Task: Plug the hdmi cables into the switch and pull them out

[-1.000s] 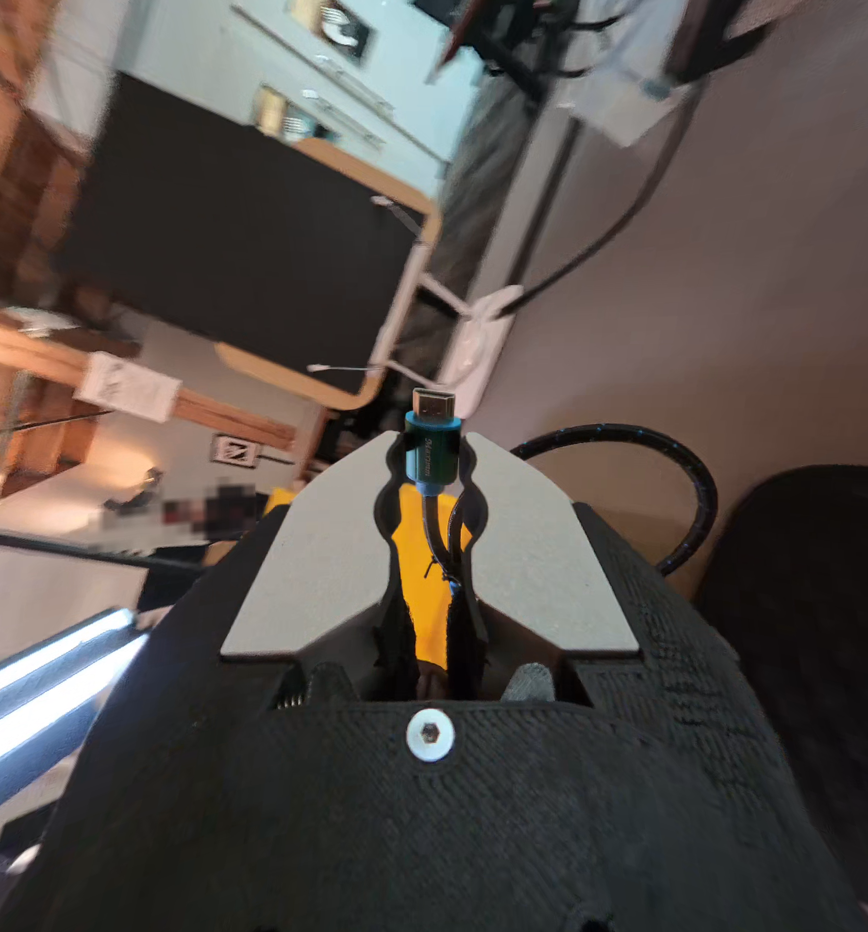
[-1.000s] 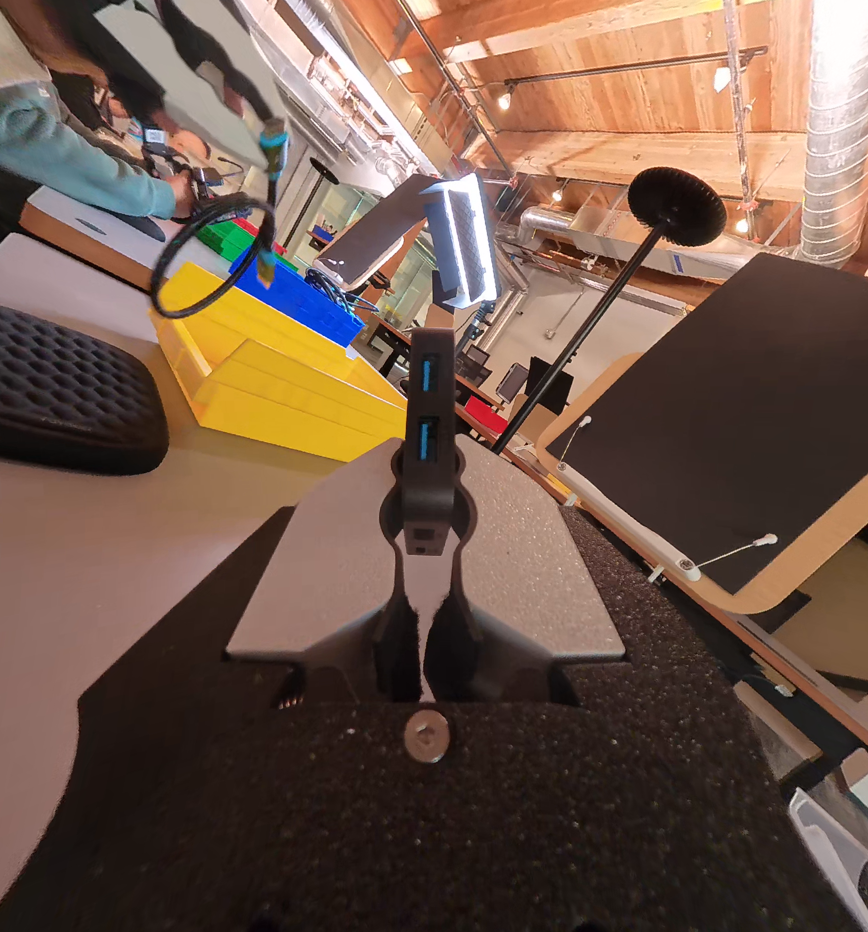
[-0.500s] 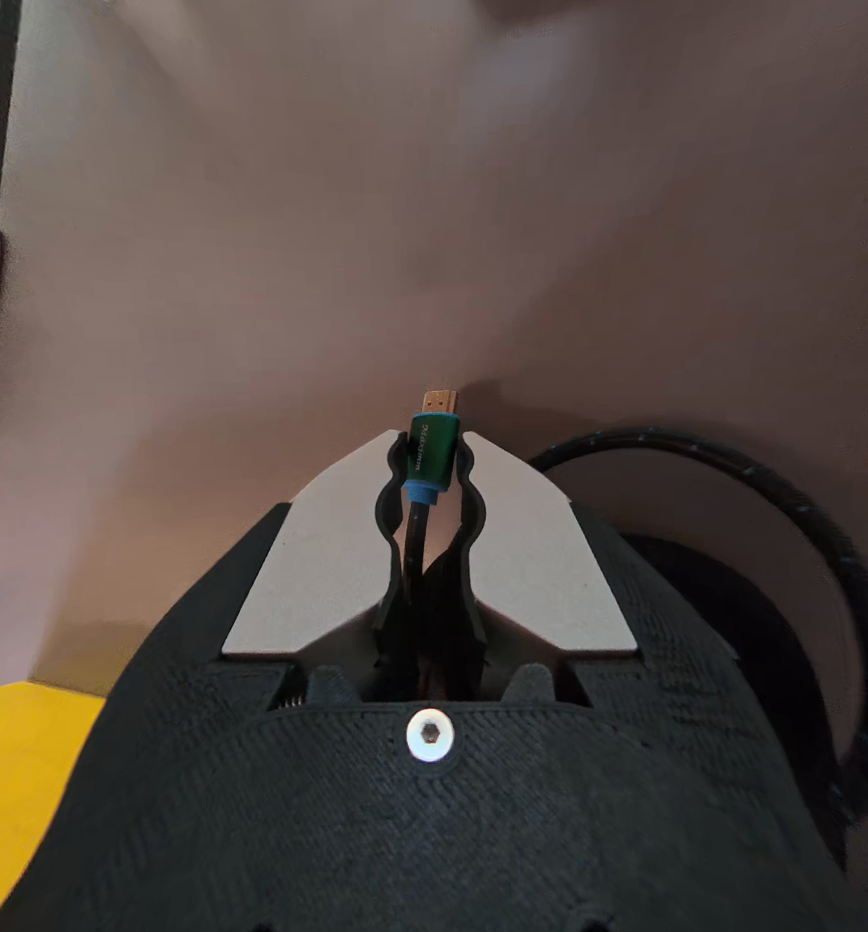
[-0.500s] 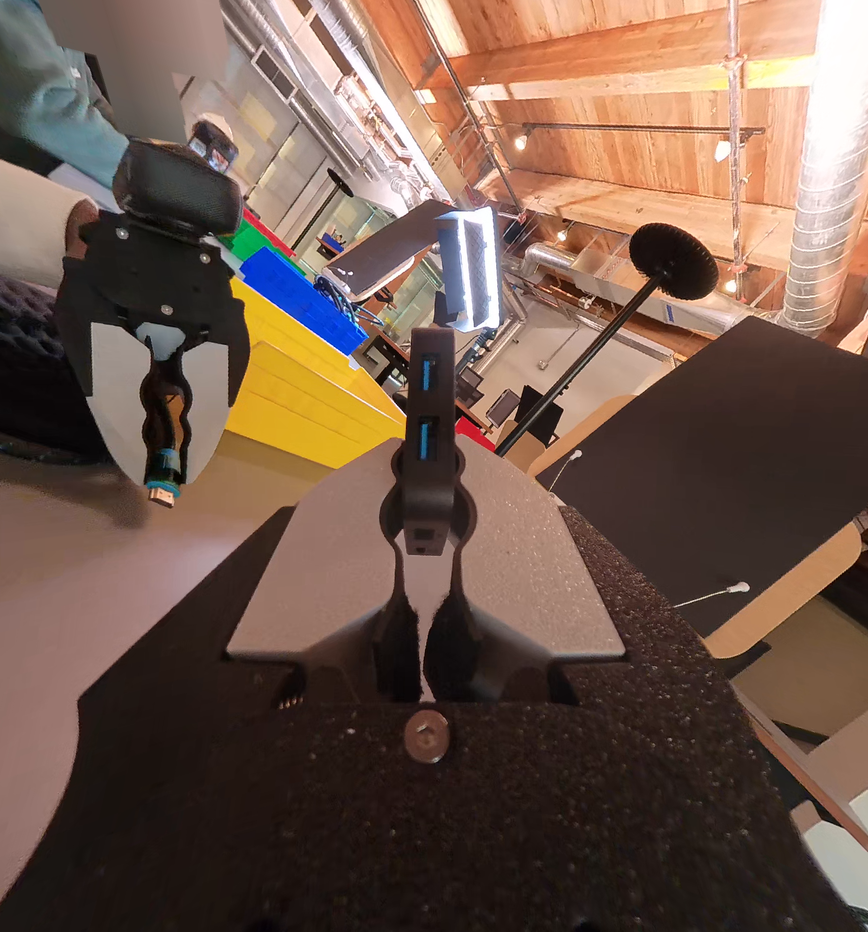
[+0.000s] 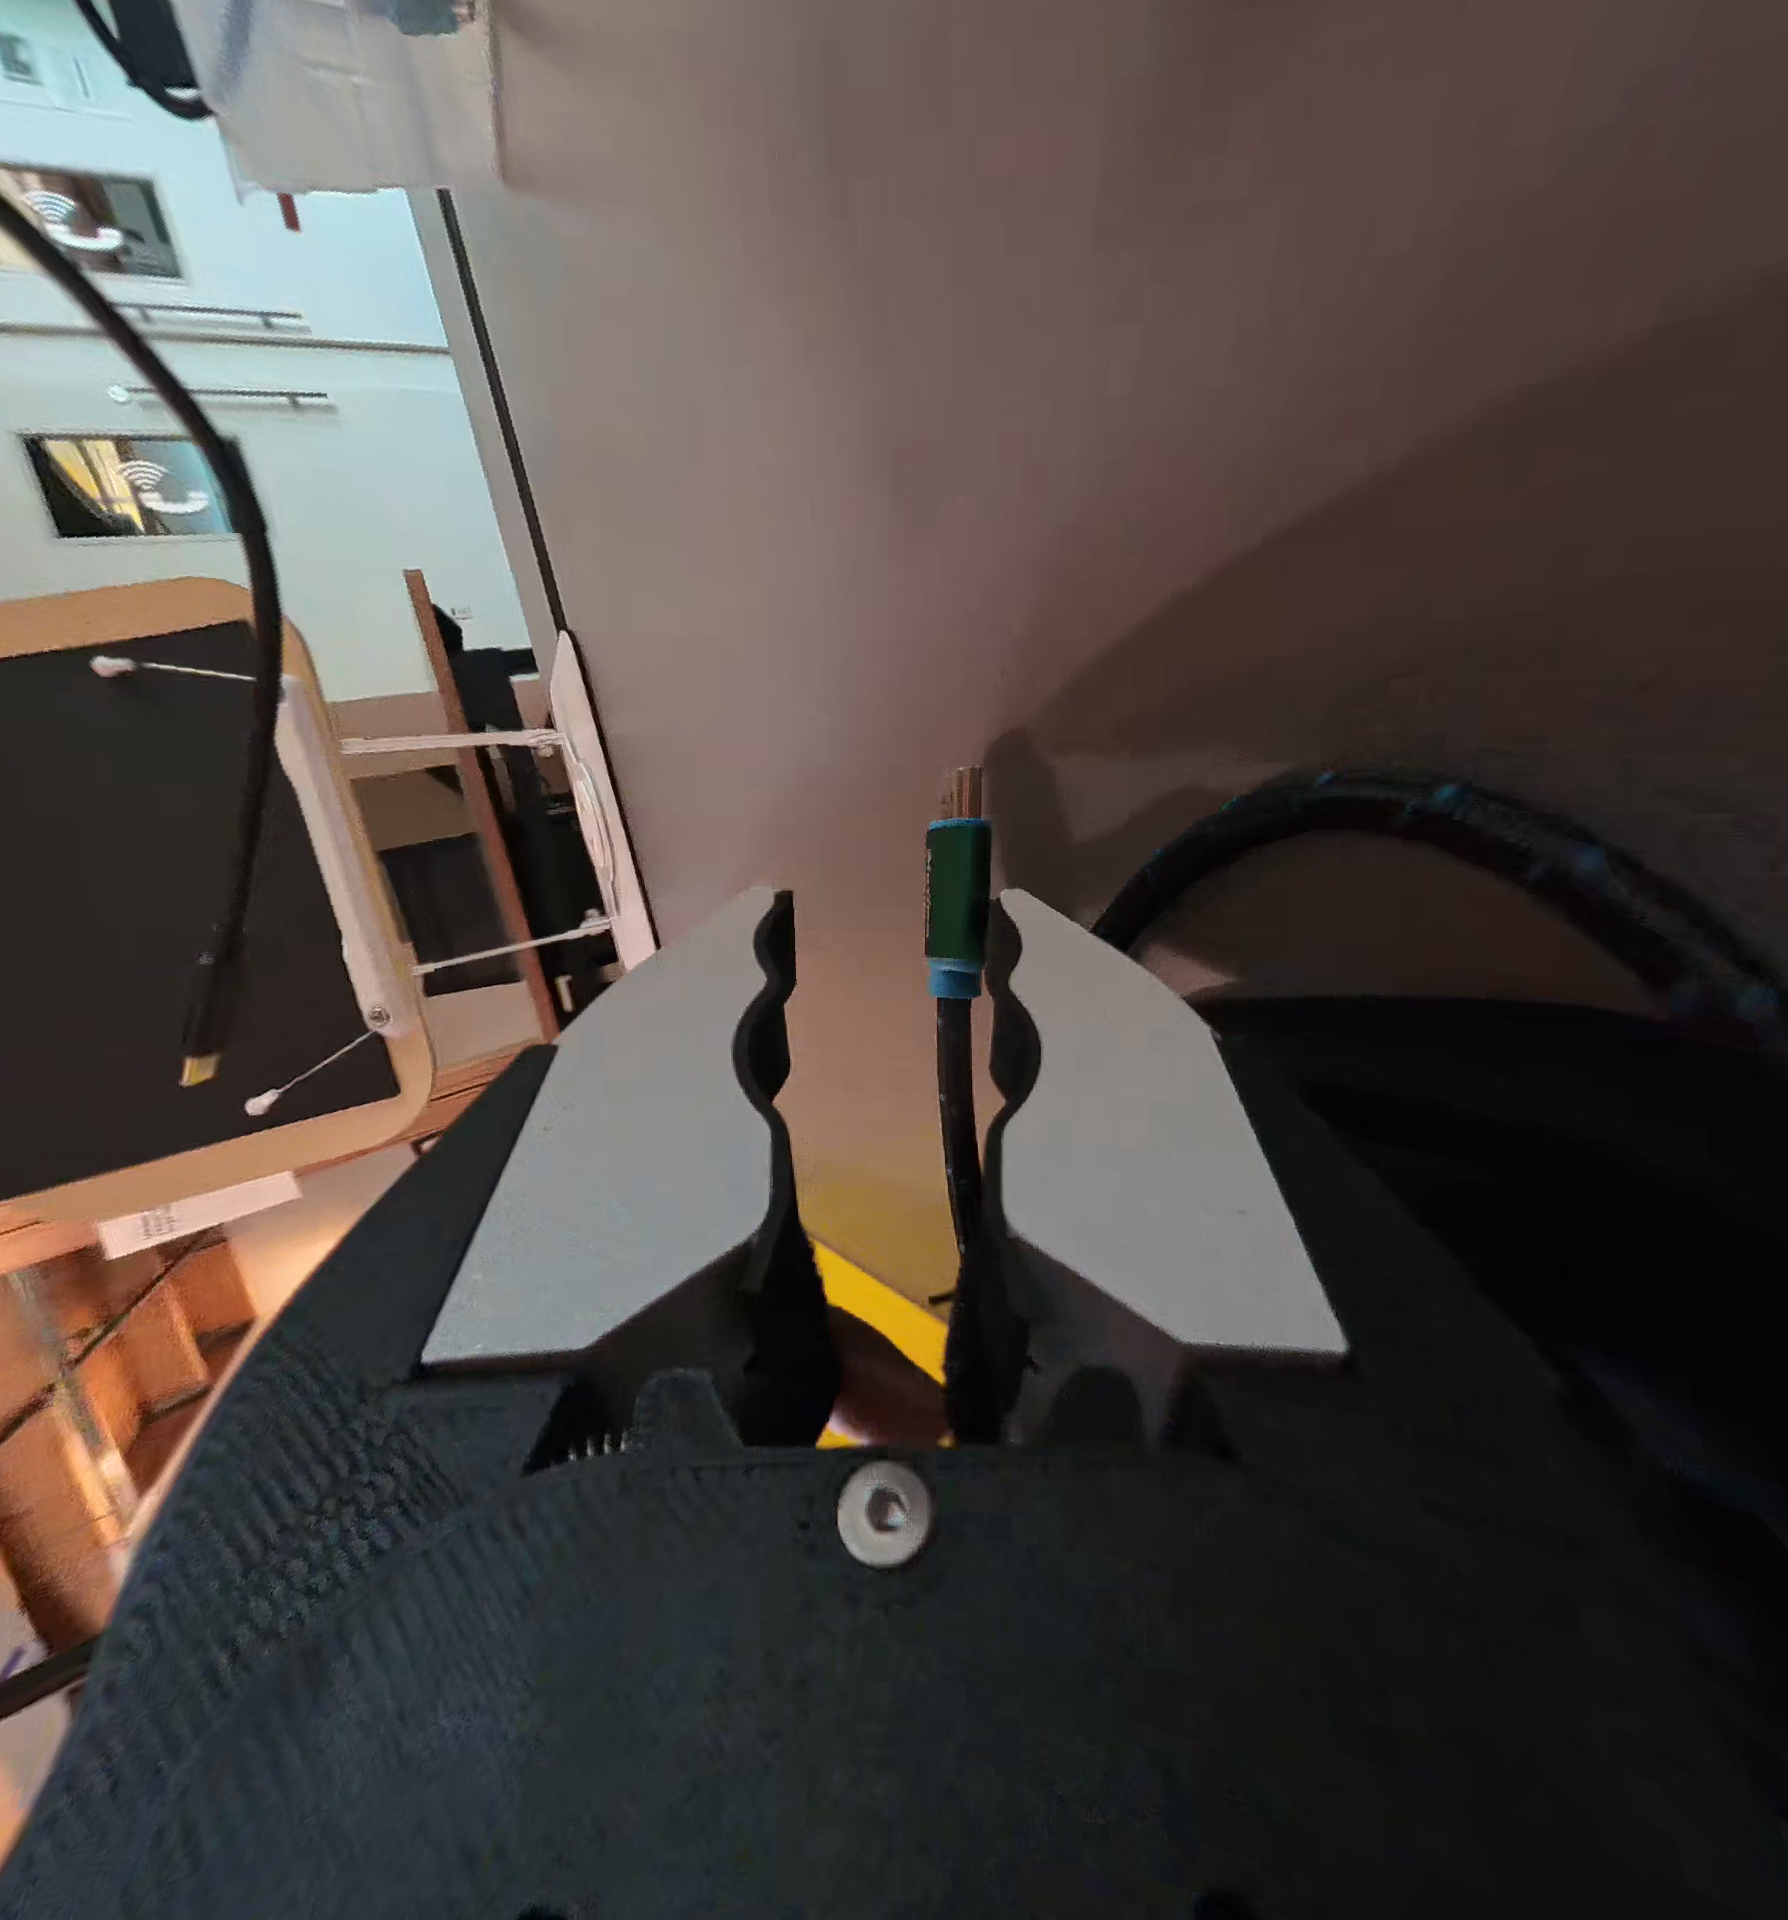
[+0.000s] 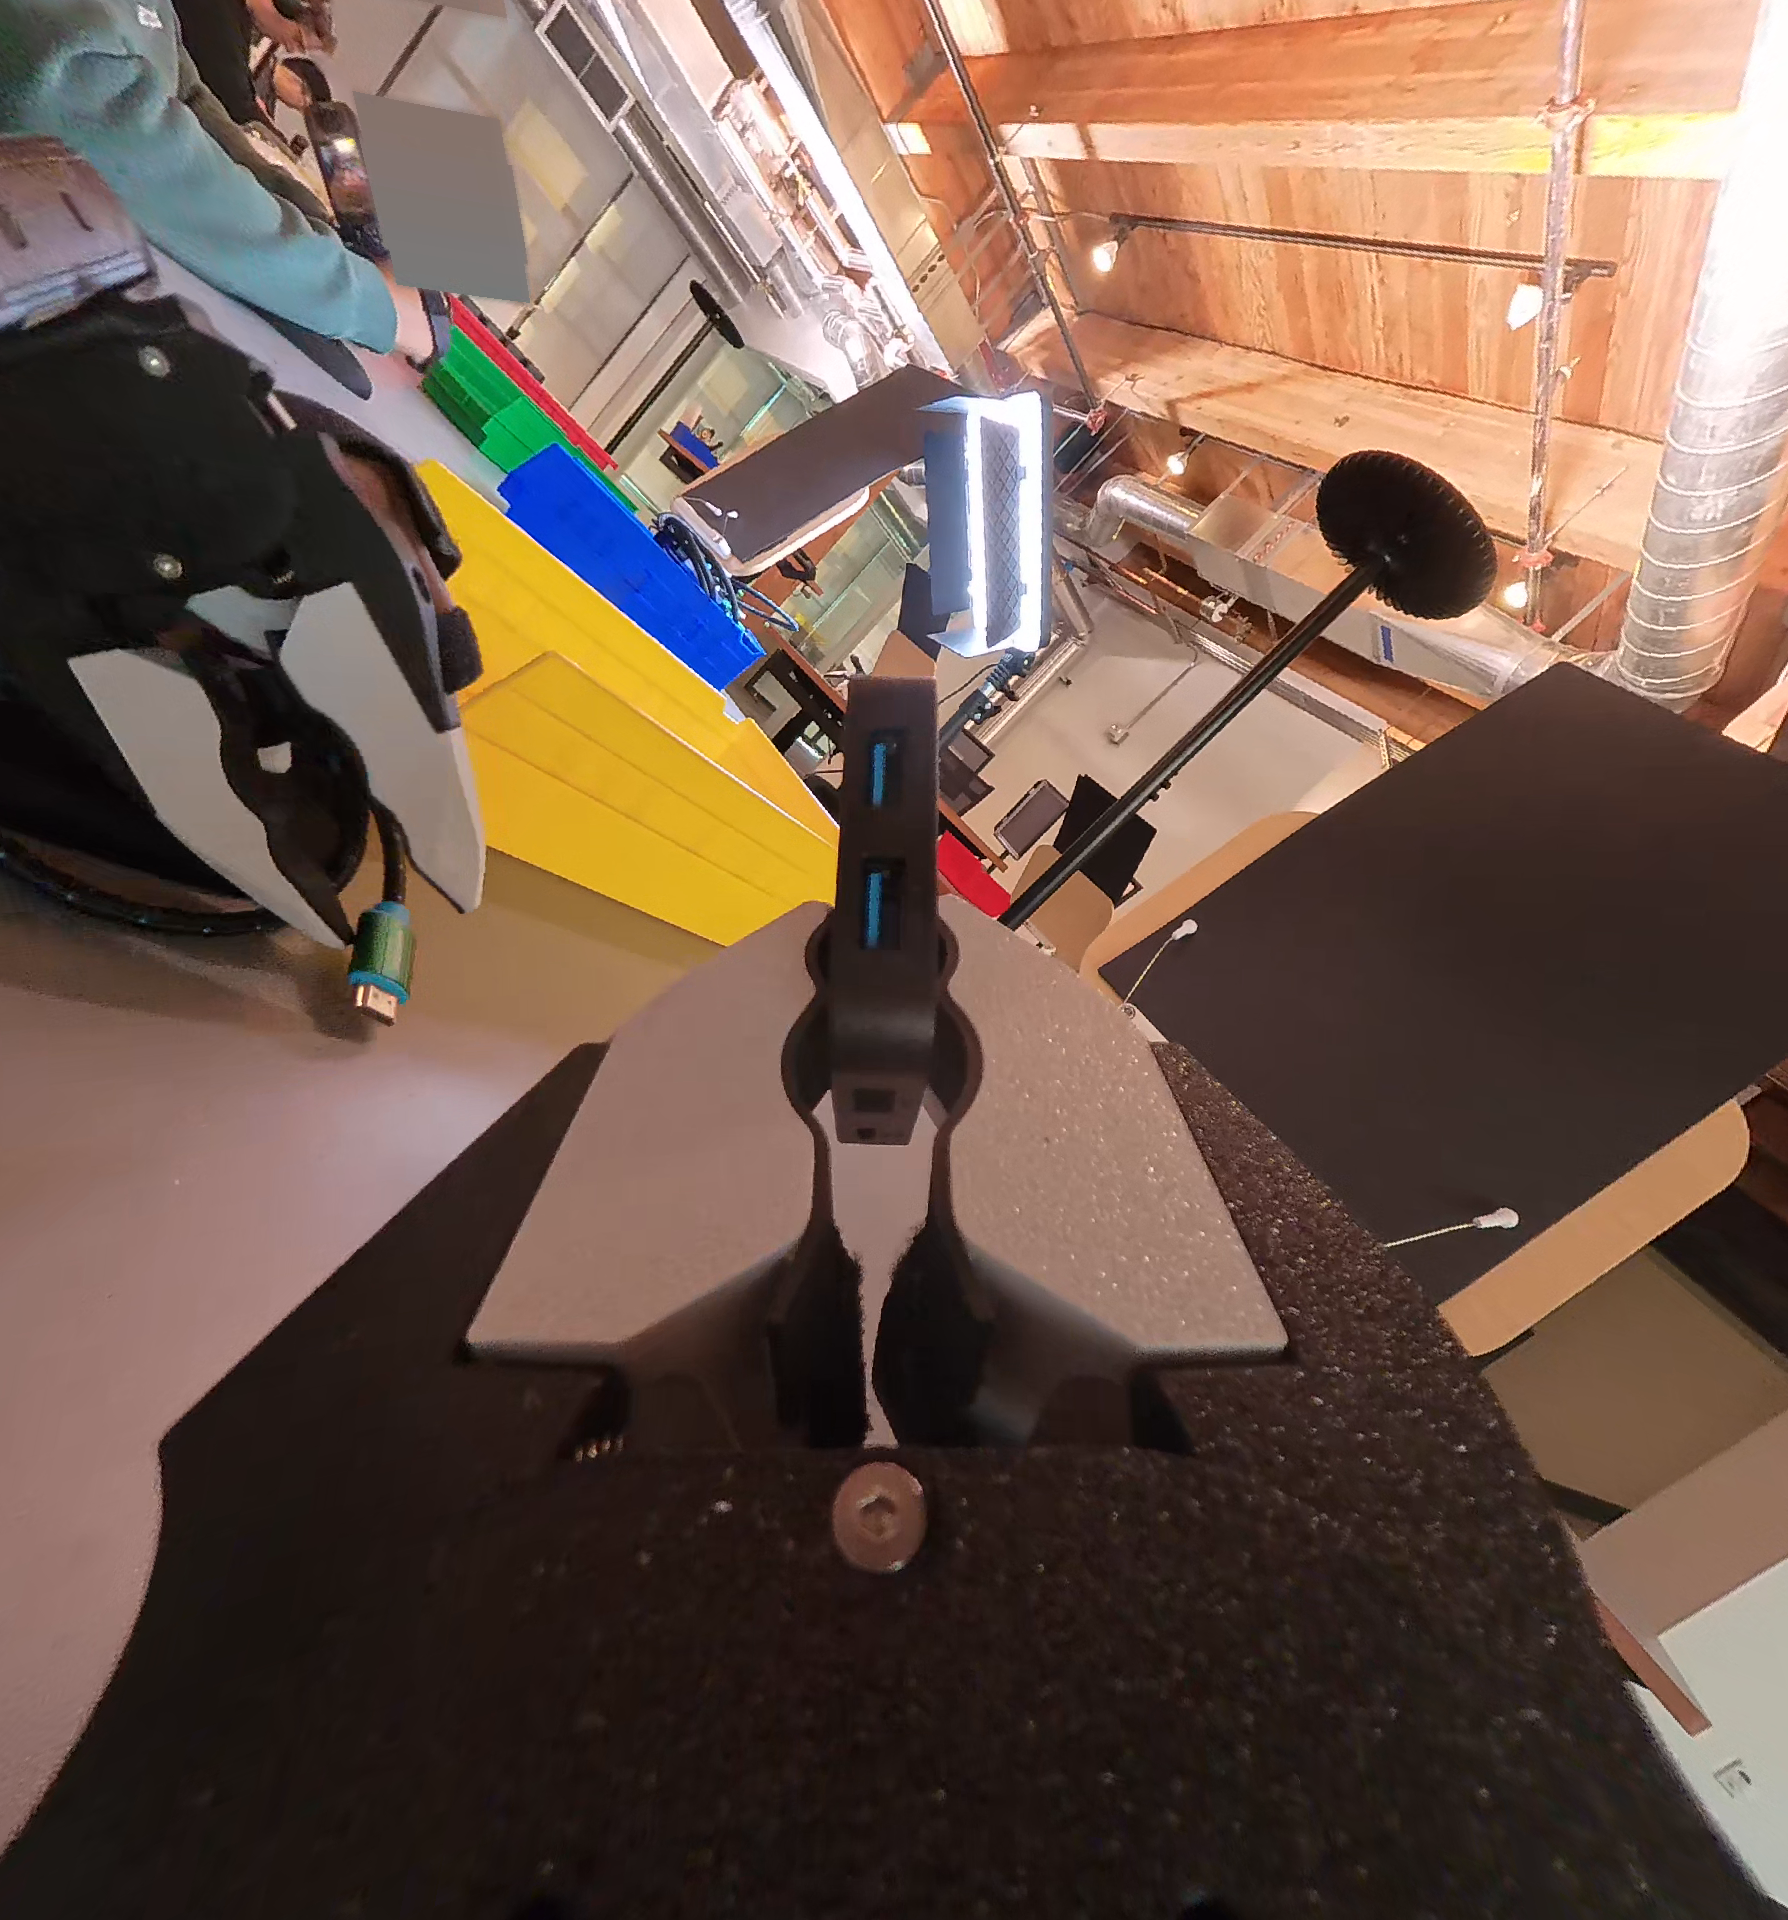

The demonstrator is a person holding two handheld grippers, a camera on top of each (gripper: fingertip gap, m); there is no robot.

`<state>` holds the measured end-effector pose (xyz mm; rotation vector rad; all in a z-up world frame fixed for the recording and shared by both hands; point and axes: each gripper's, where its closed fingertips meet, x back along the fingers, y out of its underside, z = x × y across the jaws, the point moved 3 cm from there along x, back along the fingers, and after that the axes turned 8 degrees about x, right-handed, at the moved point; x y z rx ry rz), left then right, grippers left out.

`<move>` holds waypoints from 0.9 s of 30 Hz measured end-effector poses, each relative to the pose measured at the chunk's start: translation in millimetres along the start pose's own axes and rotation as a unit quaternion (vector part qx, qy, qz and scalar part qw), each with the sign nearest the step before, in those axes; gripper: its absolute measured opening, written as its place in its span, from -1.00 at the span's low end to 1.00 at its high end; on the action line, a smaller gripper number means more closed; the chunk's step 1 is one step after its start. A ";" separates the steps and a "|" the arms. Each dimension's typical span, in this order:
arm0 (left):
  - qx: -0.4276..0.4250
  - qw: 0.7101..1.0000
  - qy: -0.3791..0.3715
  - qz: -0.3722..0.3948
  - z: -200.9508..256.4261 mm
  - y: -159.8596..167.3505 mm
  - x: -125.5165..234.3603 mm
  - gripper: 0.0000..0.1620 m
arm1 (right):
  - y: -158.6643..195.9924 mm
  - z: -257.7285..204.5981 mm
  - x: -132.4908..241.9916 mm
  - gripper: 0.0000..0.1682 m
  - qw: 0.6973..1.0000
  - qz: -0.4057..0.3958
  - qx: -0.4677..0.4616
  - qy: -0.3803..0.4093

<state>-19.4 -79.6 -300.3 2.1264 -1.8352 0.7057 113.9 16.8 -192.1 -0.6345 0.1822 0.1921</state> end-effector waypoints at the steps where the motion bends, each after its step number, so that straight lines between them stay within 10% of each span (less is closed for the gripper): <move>1: -0.001 1.000 0.004 -0.009 0.9 0.6 -1.4 -0.59 | 0.1 0.0 0.1 -0.84 1.000 -0.001 0.000 0.000; 27: 0.201 0.973 0.112 0.023 2.1 13.9 -22.5 -0.86 | -2.2 -5.1 -0.7 -0.84 1.000 0.001 0.004 -0.014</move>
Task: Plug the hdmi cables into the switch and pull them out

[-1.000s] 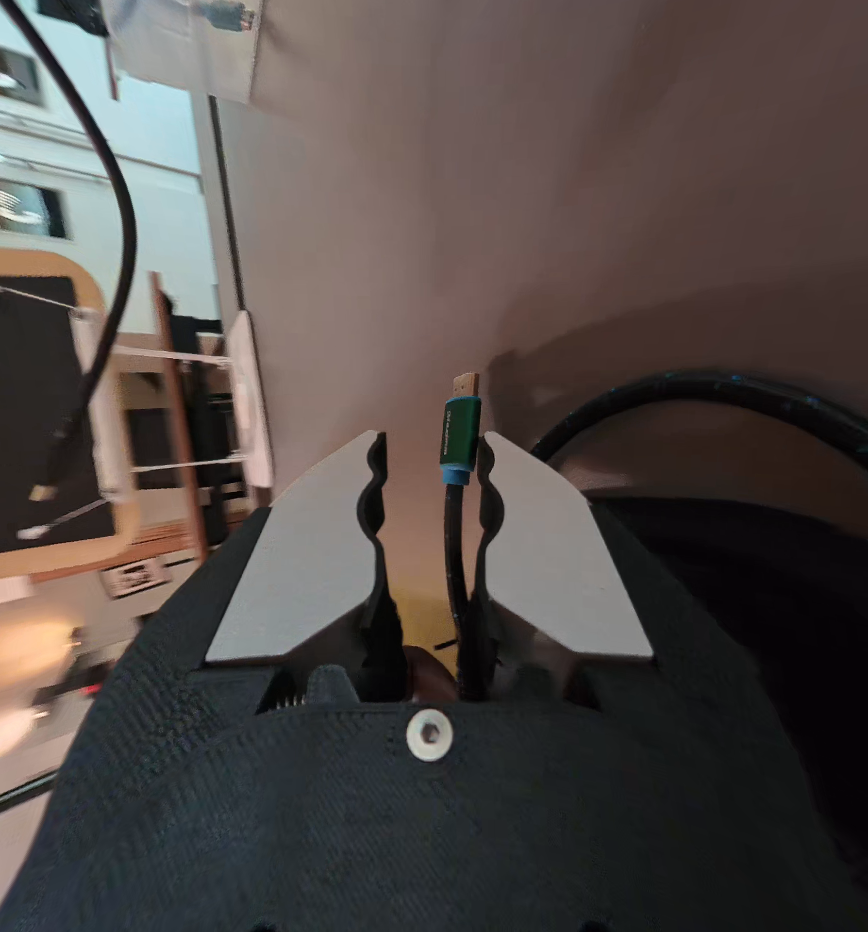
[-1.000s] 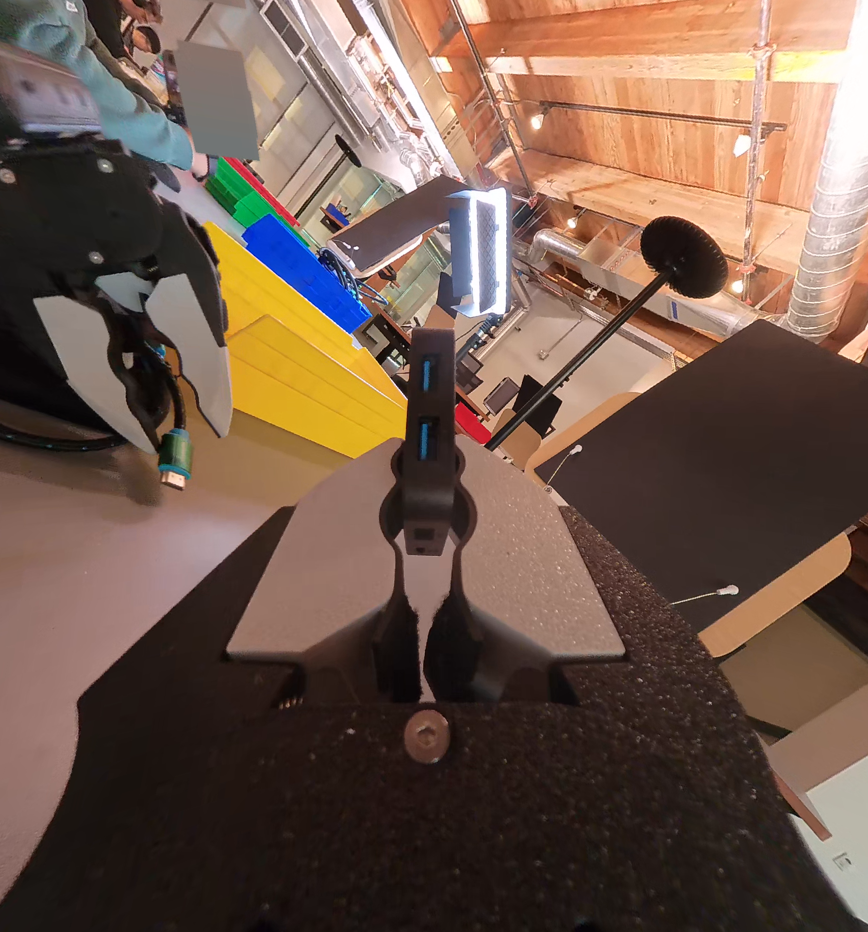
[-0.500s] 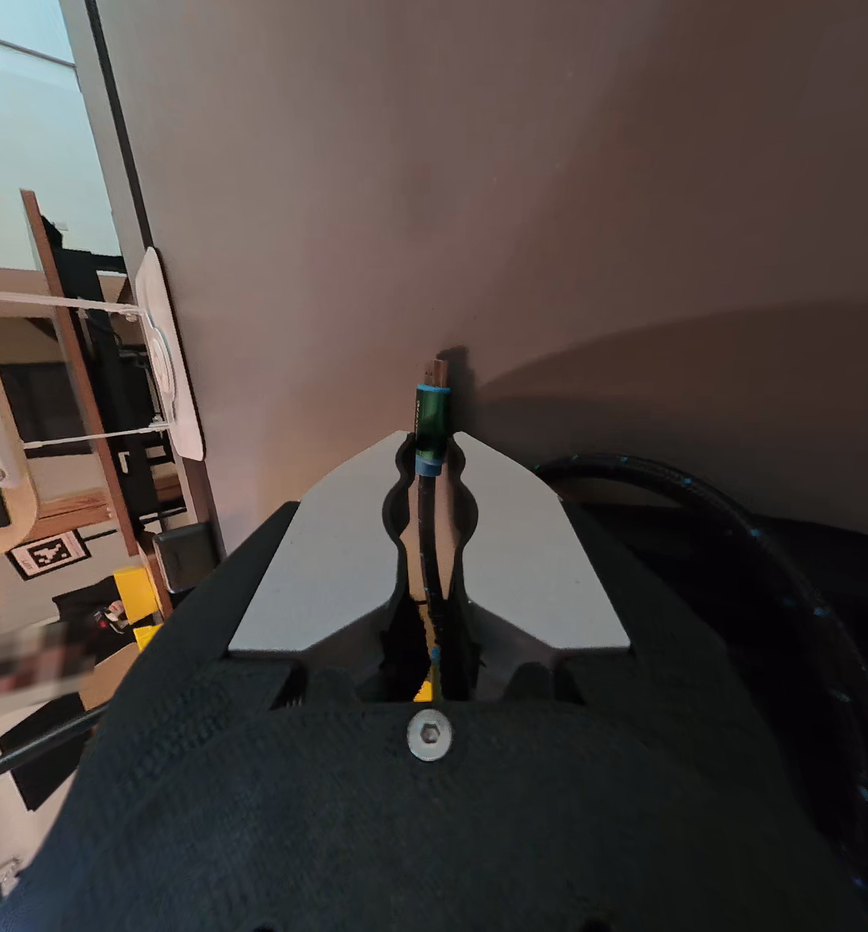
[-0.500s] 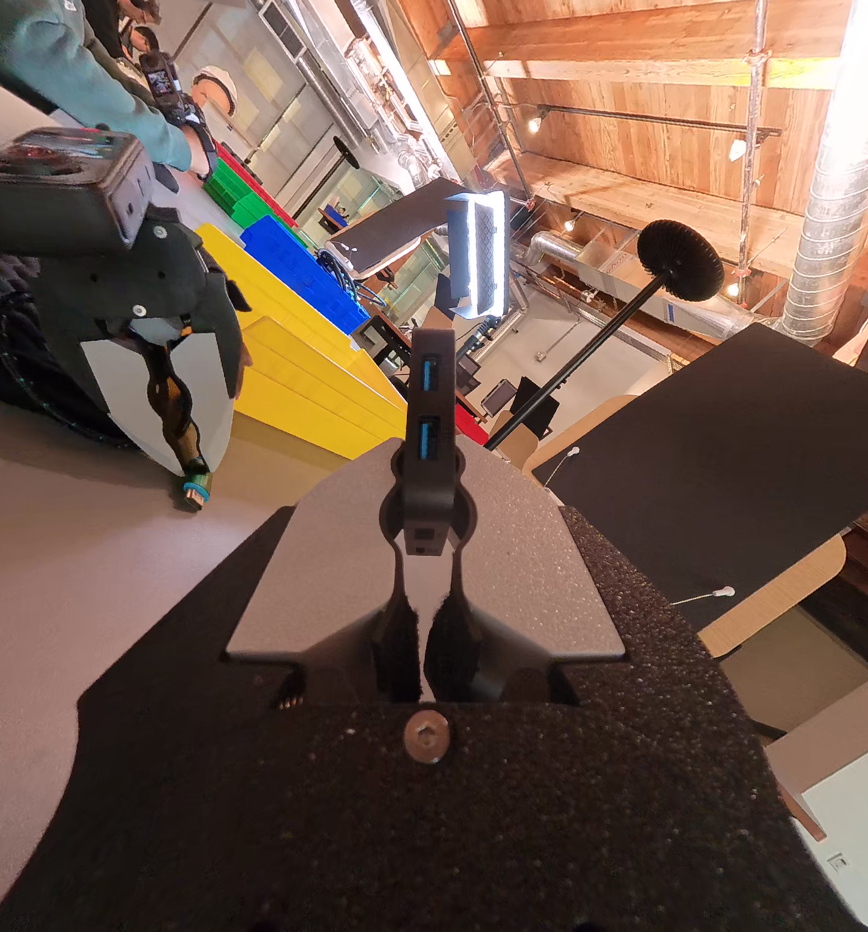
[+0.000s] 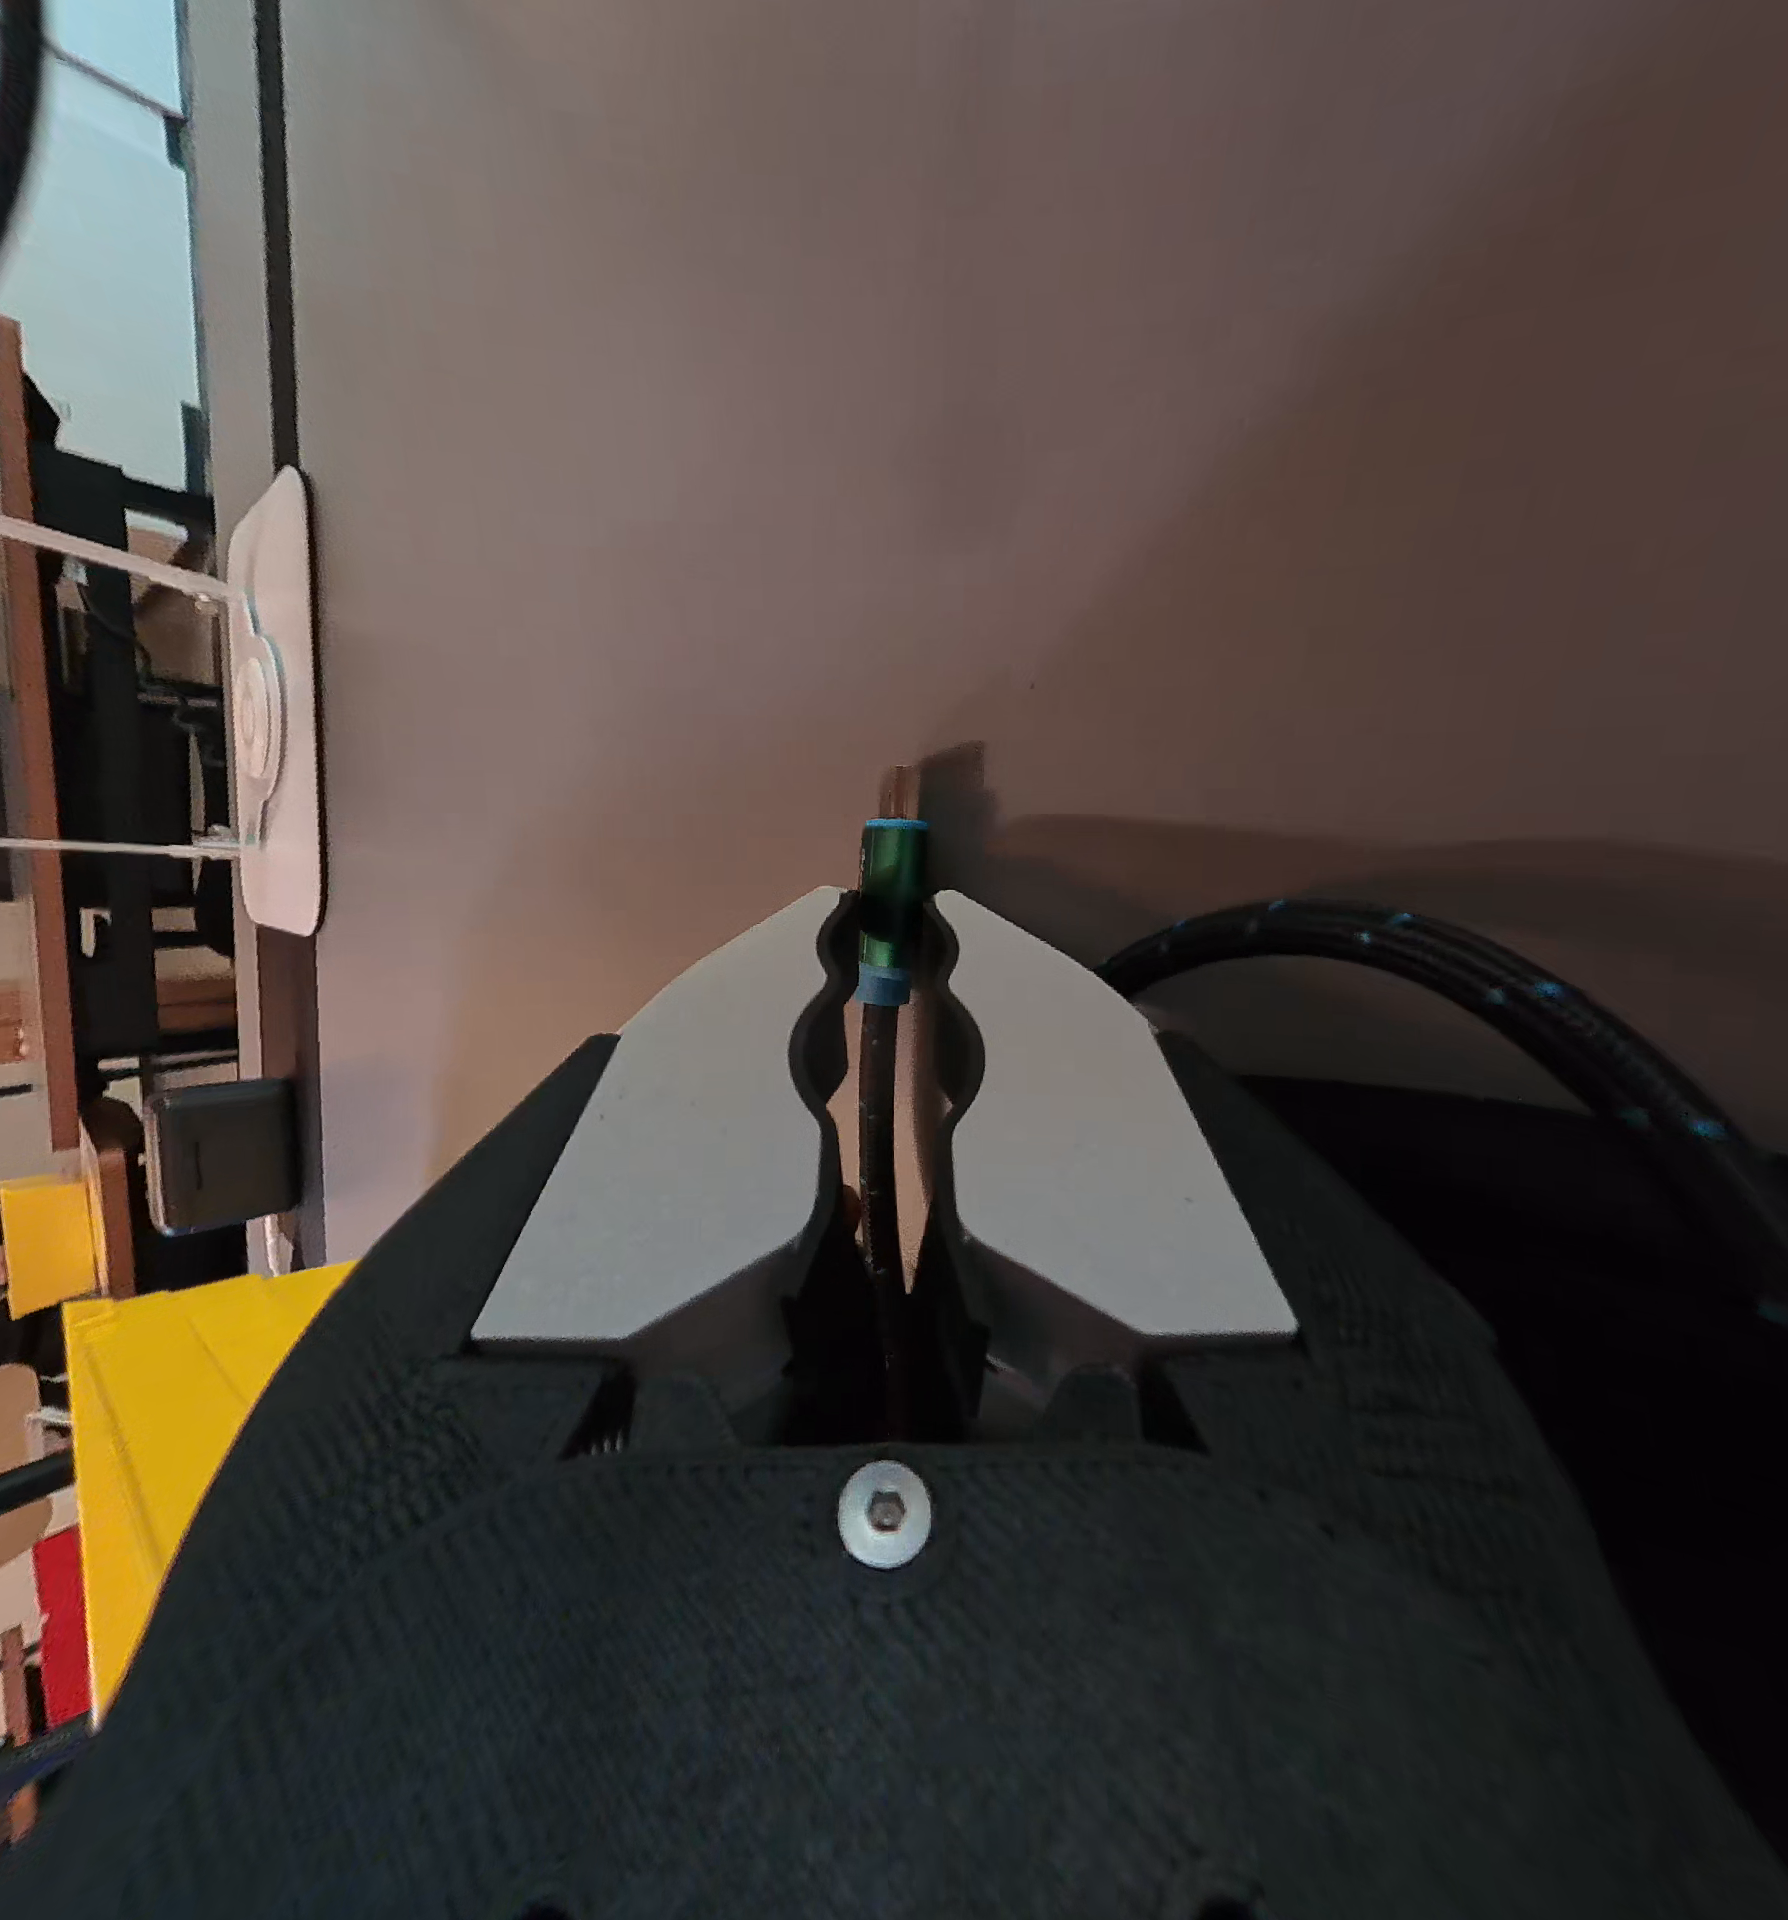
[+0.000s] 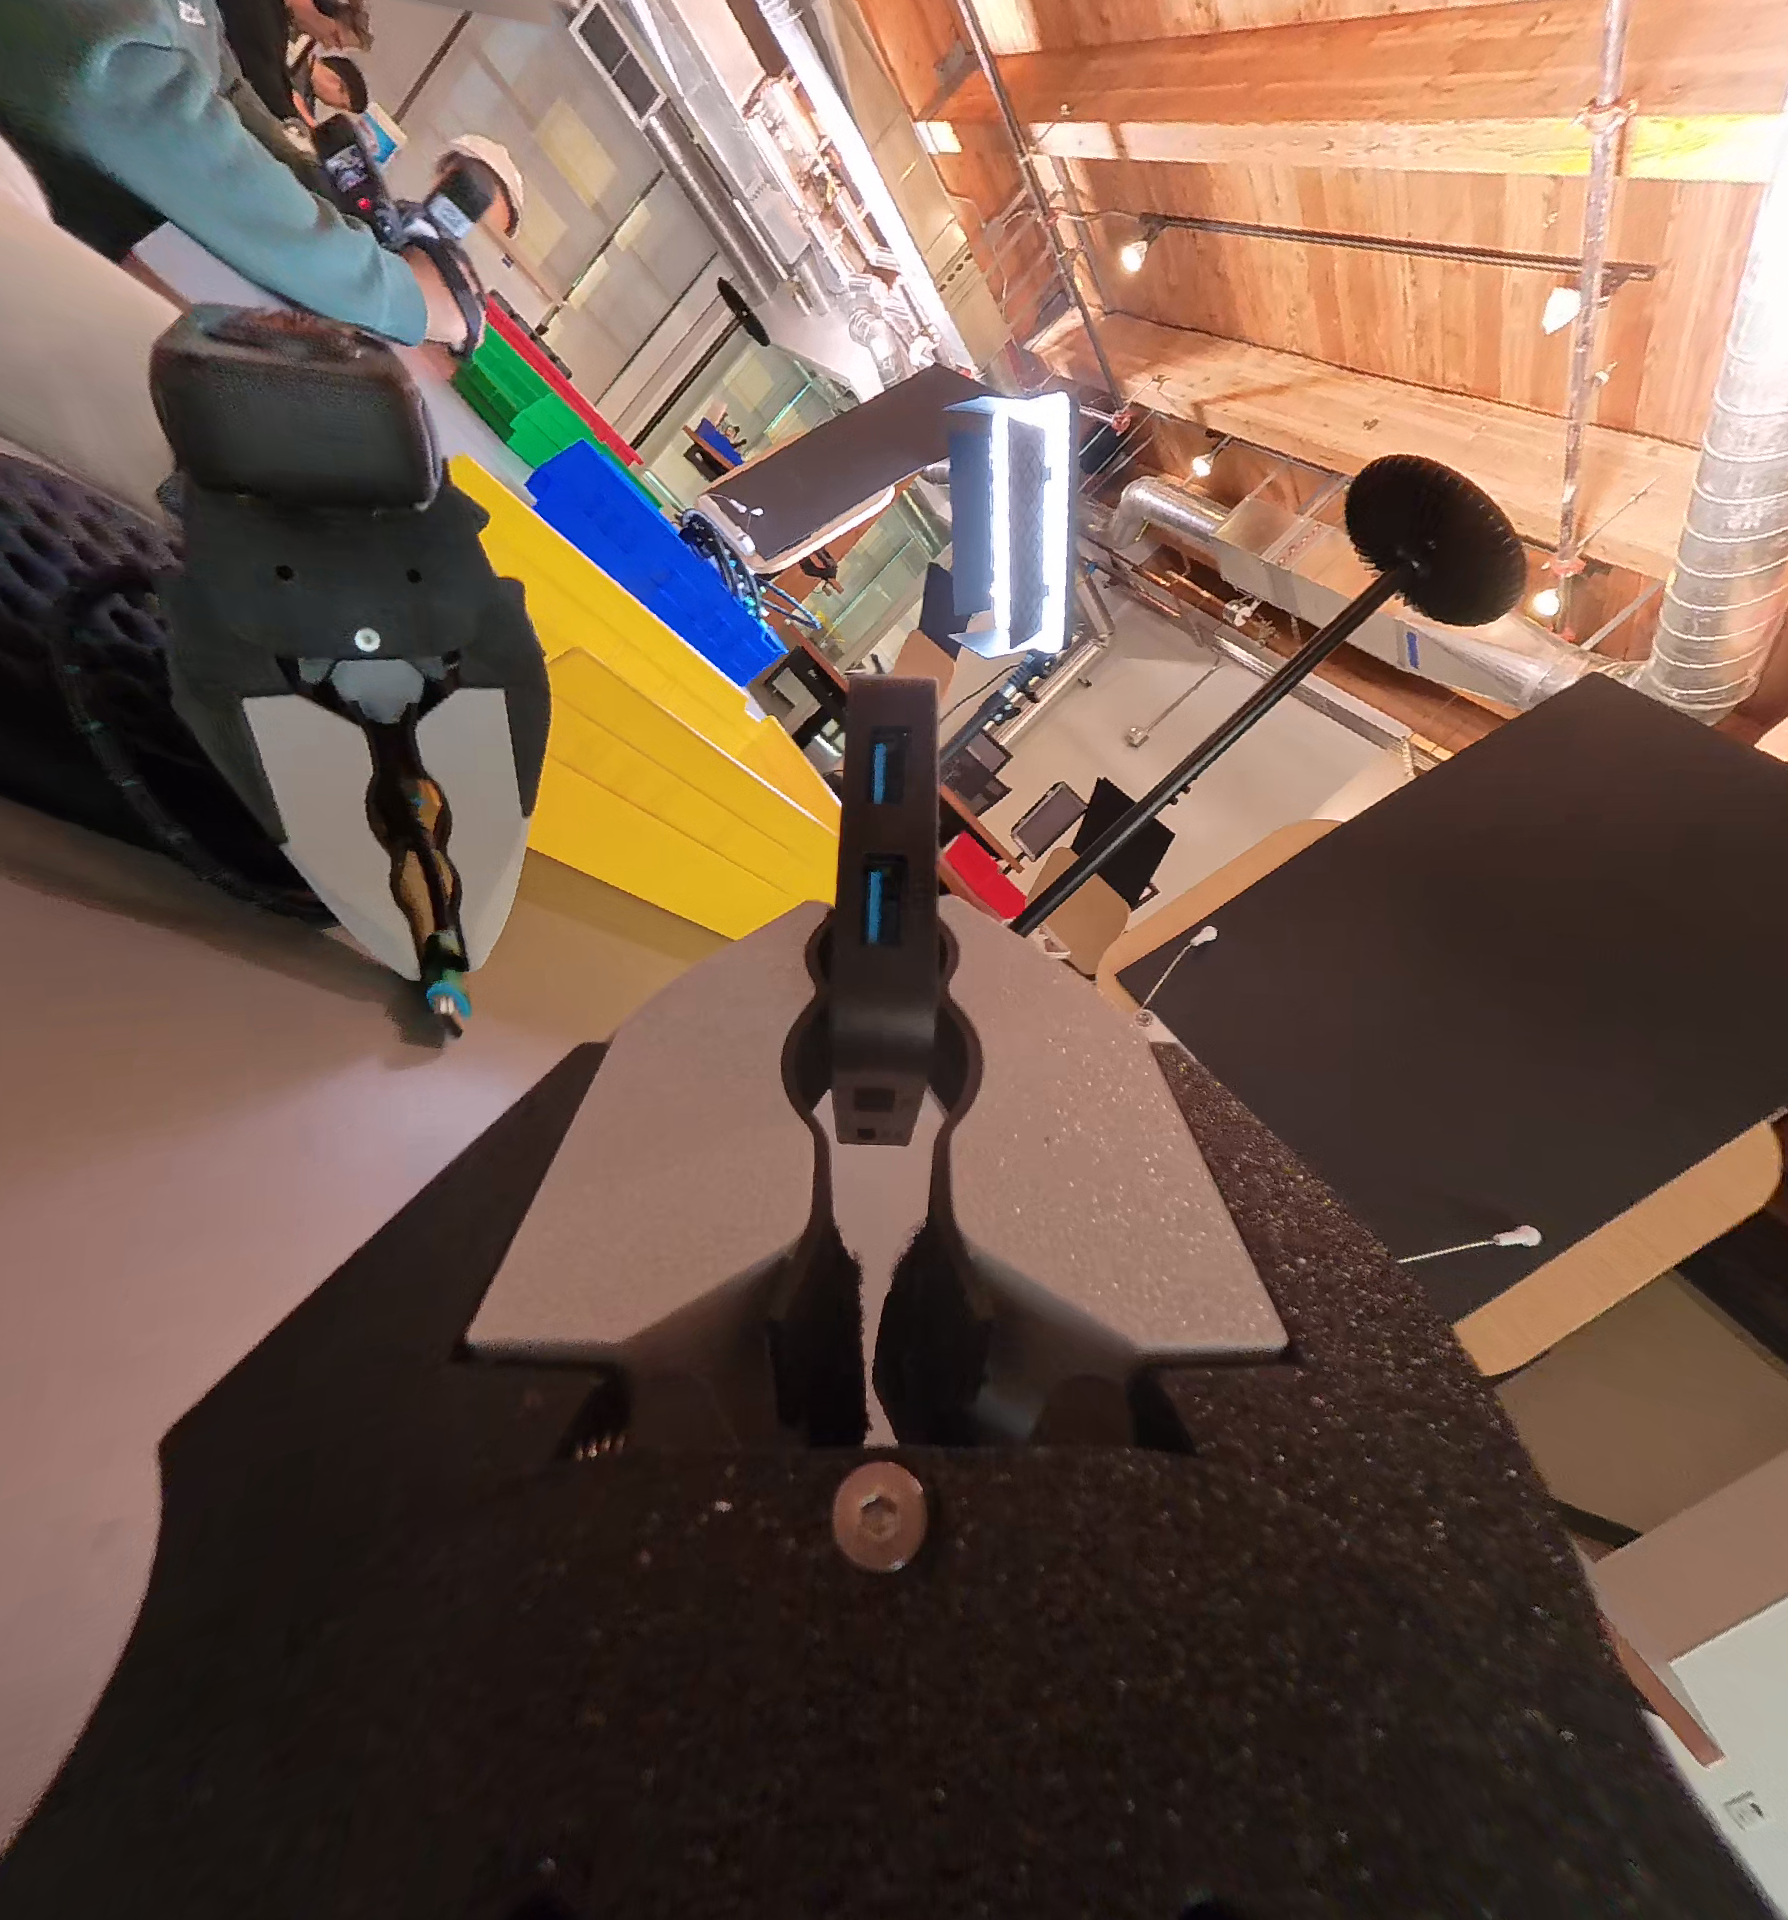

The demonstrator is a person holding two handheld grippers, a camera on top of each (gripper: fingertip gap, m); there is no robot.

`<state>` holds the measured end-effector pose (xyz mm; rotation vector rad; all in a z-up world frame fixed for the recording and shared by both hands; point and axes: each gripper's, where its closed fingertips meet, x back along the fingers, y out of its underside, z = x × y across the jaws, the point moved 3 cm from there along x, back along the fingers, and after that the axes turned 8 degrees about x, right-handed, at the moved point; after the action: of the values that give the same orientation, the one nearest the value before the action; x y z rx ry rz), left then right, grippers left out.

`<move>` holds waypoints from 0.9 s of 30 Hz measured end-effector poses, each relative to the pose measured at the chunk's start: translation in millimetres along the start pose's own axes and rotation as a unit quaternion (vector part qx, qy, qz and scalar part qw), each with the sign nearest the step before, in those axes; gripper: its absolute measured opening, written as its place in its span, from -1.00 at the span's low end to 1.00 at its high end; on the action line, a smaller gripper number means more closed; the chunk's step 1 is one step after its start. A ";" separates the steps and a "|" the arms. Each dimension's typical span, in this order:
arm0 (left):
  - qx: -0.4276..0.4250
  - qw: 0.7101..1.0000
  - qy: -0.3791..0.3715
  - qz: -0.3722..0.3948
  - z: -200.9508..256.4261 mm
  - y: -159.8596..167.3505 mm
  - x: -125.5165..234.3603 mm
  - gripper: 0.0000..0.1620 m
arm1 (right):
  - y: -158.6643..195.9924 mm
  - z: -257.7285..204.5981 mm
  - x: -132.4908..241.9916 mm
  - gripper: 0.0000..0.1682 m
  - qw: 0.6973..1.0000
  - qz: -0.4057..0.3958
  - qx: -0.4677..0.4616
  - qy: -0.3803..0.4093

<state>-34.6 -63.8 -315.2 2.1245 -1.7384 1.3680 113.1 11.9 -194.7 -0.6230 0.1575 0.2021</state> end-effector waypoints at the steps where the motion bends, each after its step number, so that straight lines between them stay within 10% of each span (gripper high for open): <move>1: 0.003 1.000 -0.005 0.009 -1.0 -1.1 2.2 -0.86 | 0.5 -2.4 -0.7 -0.84 1.000 -0.002 0.000 -0.009; 16: -0.098 0.974 -0.199 -0.043 -12.7 -60.6 40.5 -0.87 | 25.6 -58.9 -18.4 -0.84 0.948 -0.174 0.241 -0.117; 27: 0.015 0.998 -0.058 0.002 15.7 -49.8 -8.2 -0.86 | 39.2 -83.6 -18.6 -0.84 0.911 -0.245 0.292 -0.158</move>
<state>15.4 -48.6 -307.5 2.2594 -1.7741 1.3055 78.8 -9.1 -279.9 -0.0126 -0.2509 -0.2306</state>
